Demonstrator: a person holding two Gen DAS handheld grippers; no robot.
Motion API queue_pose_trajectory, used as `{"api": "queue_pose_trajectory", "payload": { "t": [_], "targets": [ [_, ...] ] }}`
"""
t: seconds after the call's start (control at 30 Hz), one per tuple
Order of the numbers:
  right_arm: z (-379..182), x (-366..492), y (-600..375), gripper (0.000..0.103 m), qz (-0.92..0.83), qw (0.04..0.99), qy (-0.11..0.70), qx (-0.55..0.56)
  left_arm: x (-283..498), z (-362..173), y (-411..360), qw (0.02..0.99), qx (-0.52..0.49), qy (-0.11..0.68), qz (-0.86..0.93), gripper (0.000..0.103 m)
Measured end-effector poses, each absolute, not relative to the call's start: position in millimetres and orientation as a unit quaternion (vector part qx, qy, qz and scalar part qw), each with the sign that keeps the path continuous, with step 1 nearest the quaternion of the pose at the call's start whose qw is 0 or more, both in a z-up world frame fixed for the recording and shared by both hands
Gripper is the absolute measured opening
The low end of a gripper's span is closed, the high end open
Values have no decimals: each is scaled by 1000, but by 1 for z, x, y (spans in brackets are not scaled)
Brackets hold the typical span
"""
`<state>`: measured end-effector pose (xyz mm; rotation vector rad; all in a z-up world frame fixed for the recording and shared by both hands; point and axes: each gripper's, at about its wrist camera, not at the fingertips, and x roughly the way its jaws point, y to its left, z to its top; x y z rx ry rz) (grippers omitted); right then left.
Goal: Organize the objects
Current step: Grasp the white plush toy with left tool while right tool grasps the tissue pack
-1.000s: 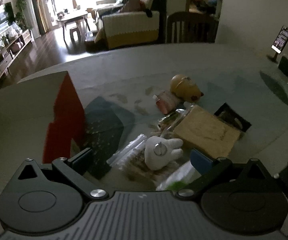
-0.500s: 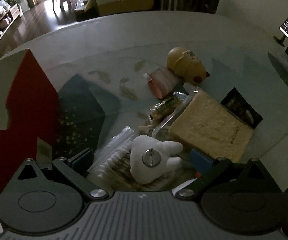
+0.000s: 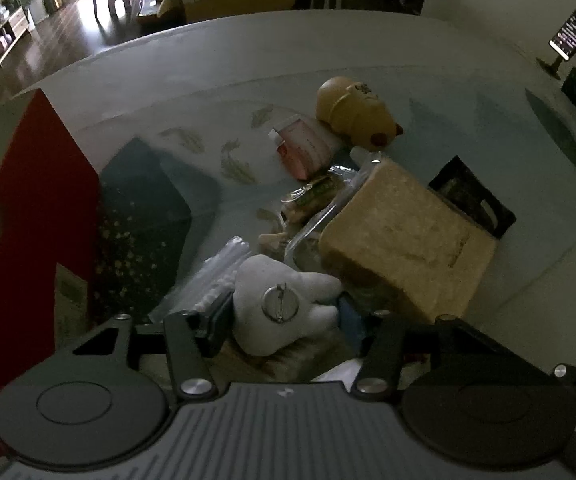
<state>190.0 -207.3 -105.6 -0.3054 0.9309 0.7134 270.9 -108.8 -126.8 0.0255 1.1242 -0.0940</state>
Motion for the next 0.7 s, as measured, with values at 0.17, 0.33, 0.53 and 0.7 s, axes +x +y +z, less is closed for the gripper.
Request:
{"api": "queue_pose_trajectory", "payload": {
  "t": [0.17,0.33,0.53,0.7],
  "targets": [
    [-104,191,-211,46,332,821,444,-135,267,-121,-107,850,7,525,-40,52],
    [-99,190,-215,42,339,819,446,-124,257,-110,-96,856,-11,516,-27,52],
    [-89,182,-218,42,342,822,440,-121,237,-91,-79,867,-36,497,-16,52],
    [-80,185,-223,42,330,830,436,-109,214,-69,-69,878,-46,476,-25,52]
  ]
}}
